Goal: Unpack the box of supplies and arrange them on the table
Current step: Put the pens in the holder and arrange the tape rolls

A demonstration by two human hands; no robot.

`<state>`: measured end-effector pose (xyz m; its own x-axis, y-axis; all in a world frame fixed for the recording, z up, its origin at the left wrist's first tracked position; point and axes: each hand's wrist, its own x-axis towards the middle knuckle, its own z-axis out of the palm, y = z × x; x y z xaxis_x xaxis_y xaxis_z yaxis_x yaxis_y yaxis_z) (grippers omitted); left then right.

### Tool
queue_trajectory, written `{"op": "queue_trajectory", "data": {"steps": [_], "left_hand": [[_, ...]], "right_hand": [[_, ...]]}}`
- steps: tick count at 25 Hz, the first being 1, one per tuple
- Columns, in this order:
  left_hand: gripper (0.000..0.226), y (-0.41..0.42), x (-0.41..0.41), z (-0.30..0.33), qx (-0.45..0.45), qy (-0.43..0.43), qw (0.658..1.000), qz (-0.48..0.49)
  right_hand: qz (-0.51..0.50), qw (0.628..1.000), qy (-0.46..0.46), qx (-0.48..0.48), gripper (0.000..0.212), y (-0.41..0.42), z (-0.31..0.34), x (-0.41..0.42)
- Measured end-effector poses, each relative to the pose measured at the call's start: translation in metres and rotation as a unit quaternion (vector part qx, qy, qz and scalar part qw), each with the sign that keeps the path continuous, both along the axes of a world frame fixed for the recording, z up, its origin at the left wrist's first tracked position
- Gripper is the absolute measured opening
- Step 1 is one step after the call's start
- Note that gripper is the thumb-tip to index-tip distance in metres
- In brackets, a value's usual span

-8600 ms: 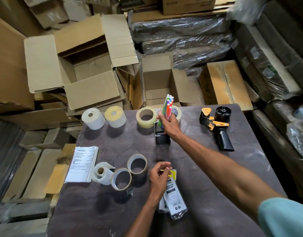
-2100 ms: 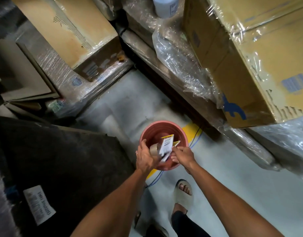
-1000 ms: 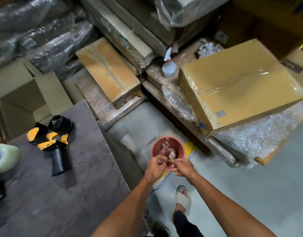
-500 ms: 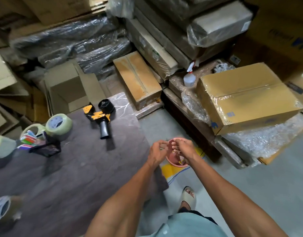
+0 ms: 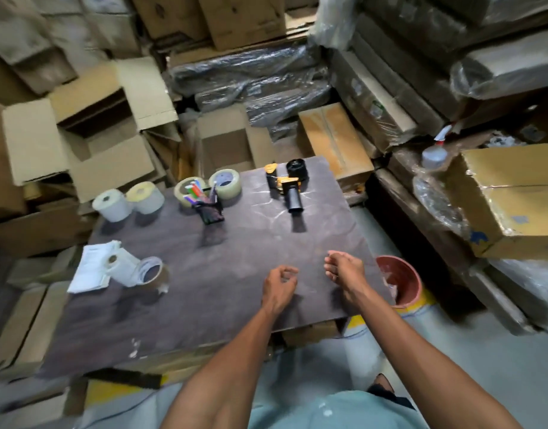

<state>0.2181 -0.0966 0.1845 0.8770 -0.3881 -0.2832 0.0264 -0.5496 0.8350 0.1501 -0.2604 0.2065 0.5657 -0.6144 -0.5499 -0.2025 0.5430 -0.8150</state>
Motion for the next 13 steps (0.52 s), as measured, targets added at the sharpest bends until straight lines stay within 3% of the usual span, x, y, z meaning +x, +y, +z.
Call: {"op": "queue_trajectory", "data": {"steps": [7, 13], "left_hand": [[0.017, 0.136, -0.011, -0.019, -0.001, 0.020, 0.990, 0.141], [0.018, 0.200, 0.000, -0.033, 0.012, 0.018, 0.967, 0.255]], "right_hand": [[0.112, 0.994, 0.019, 0.000, 0.008, 0.105, 0.000, 0.021], [0.218, 0.976, 0.022, -0.005, 0.011, 0.163, -0.003, 0.055]]}}
